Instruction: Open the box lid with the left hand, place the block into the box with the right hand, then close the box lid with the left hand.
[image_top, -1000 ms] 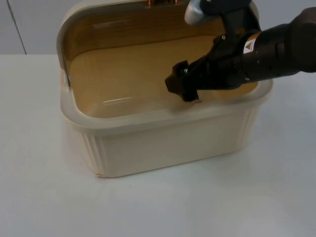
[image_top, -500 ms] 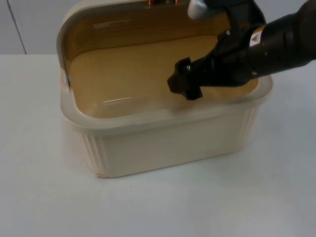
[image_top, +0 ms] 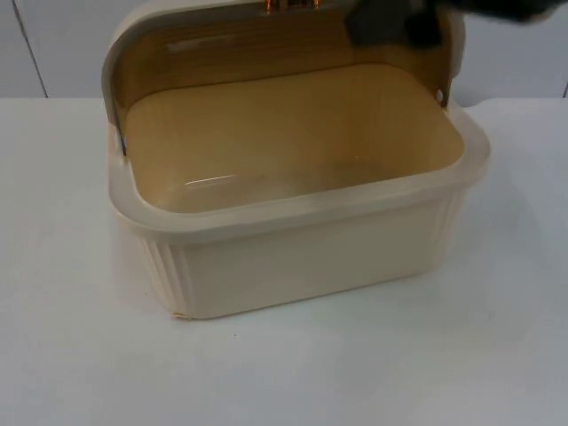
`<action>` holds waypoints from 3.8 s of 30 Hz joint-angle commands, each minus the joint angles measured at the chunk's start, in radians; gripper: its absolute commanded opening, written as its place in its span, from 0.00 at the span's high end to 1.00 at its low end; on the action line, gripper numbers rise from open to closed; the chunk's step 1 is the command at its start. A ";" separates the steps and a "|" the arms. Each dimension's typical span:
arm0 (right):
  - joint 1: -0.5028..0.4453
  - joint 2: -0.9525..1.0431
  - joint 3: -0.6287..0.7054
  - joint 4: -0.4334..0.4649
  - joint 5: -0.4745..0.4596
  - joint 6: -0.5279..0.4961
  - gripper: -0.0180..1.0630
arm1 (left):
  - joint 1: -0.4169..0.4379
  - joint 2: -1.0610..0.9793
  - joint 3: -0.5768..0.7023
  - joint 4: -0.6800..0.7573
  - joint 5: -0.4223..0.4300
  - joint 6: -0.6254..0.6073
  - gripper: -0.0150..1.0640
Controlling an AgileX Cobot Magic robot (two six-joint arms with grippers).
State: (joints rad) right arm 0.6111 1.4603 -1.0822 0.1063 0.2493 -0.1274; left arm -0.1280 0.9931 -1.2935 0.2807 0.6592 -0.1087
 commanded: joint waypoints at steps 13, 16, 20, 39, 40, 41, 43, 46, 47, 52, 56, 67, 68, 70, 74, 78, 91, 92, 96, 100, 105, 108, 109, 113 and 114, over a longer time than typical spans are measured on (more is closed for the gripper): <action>-0.134 -0.150 -0.348 -0.127 0.069 0.089 0.02 | -0.006 -0.008 0.003 0.004 0.000 -0.001 0.01; -0.214 -0.150 -0.386 -0.127 0.069 0.116 0.02 | -0.006 -0.008 0.003 0.004 0.000 -0.001 0.01; -0.397 -0.150 -0.411 -0.127 0.088 0.120 0.02 | -0.006 -0.008 0.003 0.004 0.000 -0.001 0.01; -0.768 -0.150 -0.407 -0.137 0.529 0.082 0.02 | -0.006 -0.008 0.003 0.018 -0.009 -0.001 0.01; -0.768 -0.150 -0.401 -0.137 0.542 0.082 0.02 | -0.006 -0.006 0.003 0.017 -0.012 -0.001 0.01; -0.768 -0.150 -0.390 -0.135 0.539 0.082 0.02 | -0.006 -0.006 0.003 0.017 -0.014 -0.001 0.01; -0.768 -0.150 -0.374 -0.131 0.533 0.082 0.02 | -0.006 -0.001 0.003 0.015 -0.014 -0.001 0.01; -0.768 -0.150 -0.365 -0.130 0.528 0.082 0.02 | -0.006 0.006 0.003 0.013 -0.014 -0.001 0.01; -0.765 -0.150 -0.364 -0.128 0.528 0.082 0.02 | -0.006 0.011 0.003 0.012 -0.014 -0.001 0.01; -0.765 -0.150 -0.364 -0.128 0.510 0.082 0.02 | -0.006 0.059 0.003 0.006 -0.061 -0.001 0.01; -0.765 -0.150 -0.364 -0.128 0.508 0.082 0.02 | -0.006 0.135 0.001 -0.019 -0.109 -0.001 0.01; -0.765 -0.150 -0.364 -0.124 0.502 0.082 0.02 | -0.006 0.438 -0.297 -0.299 -0.081 0.237 0.01; -0.765 -0.150 -0.364 -0.124 0.502 0.082 0.02 | -0.006 0.469 -0.345 -0.330 -0.062 0.288 0.01; -0.765 -0.150 -0.364 -0.124 0.502 0.082 0.02 | -0.006 0.534 -0.425 -0.395 -0.033 0.380 0.01; -0.765 -0.150 -0.364 -0.124 0.502 0.082 0.02 | -0.013 0.618 -0.526 -0.471 -0.028 0.434 0.01; -0.765 -0.150 -0.364 -0.122 0.502 0.082 0.02 | -0.061 0.674 -0.556 -0.463 -0.030 0.464 0.01; -0.765 -0.150 -0.364 -0.119 0.502 0.086 0.02 | -0.274 0.823 -0.554 -0.158 -0.024 0.629 0.01; -0.765 -0.150 -0.364 -0.119 0.502 0.086 0.02 | -0.282 0.837 -0.554 -0.158 -0.012 0.644 0.01; -0.765 -0.150 -0.364 -0.119 0.502 0.086 0.02 | -0.291 0.860 -0.531 -0.170 0.011 0.681 0.01; -0.765 -0.150 -0.364 -0.119 0.502 0.086 0.02 | -0.293 0.861 -0.483 -0.226 0.021 0.755 0.05; -0.765 -0.150 -0.364 -0.119 0.495 0.086 0.02 | -0.293 0.863 -0.441 -0.308 0.017 0.768 0.47; -0.765 -0.150 -0.364 -0.119 0.491 0.086 0.02 | -0.293 0.863 -0.441 -0.310 0.015 0.766 0.64; -0.765 -0.150 -0.364 -0.119 0.491 0.086 0.02 | -0.293 0.863 -0.441 -0.311 0.015 0.766 0.73; -0.765 -0.150 -0.364 -0.119 0.487 0.086 0.02 | -0.293 0.863 -0.439 -0.358 0.015 0.766 0.97; -0.765 -0.150 -0.364 -0.119 0.487 0.086 0.02 | -0.293 0.863 -0.439 -0.379 0.015 0.766 0.99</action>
State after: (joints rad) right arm -0.1508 1.3155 -1.4522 -0.0139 0.7460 -0.0414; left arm -0.4143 1.8574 -1.7377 -0.0589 0.6740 0.6550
